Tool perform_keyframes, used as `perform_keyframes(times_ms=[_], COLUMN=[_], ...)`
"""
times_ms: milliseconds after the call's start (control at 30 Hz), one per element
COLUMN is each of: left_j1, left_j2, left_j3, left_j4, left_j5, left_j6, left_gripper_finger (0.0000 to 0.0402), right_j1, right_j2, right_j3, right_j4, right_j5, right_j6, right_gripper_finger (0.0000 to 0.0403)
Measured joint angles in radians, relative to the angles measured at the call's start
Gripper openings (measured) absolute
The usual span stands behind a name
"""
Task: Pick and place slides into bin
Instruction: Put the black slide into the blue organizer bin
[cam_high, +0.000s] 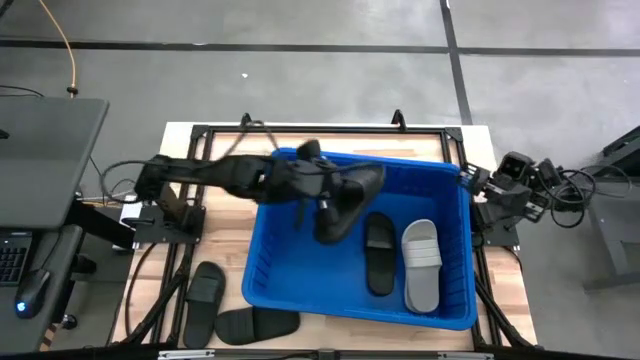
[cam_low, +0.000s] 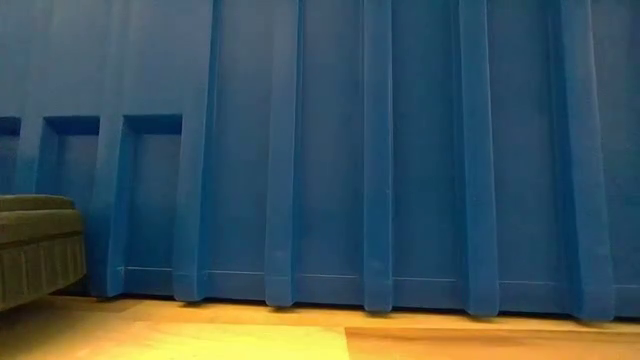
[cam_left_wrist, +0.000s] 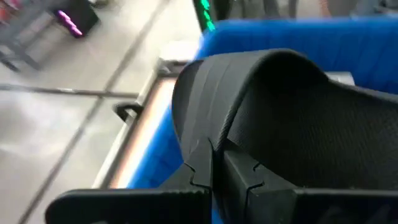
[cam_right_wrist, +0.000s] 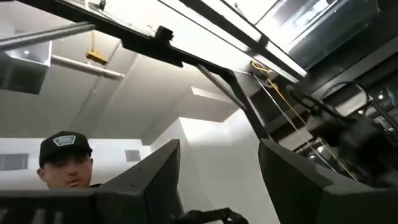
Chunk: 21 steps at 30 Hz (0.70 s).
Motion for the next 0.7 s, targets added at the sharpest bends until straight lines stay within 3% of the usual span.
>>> perform_keyframes(times_ms=[133, 333, 567, 700], left_j1=[0.030, 0.034, 0.033, 0.020], left_j2=[0.085, 0.198, 0.286, 0.320], left_j3=[-0.002, -0.001, -0.002, -0.001], left_j4=[0.039, 0.070, 0.114, 0.090], left_j5=[0.080, 0.100, 0.193, 0.150], left_j6=[-0.048, -0.134, -0.214, -0.284], left_gripper_finger=[0.0000, 0.0000, 0.0001, 0.0001], right_j1=[0.000, 0.000, 0.000, 0.000], right_j2=[-0.060, -0.129, -0.145, -0.143], right_j3=[0.000, 0.000, -0.001, 0.000], right_j4=[-0.017, -0.132, -0.167, -0.190], right_j5=[-0.007, -0.008, -0.005, -0.020], right_j6=[-0.001, 0.020, 0.018, 0.025], right_gripper_finger=[0.0207, 0.0206, 0.0207, 0.0207])
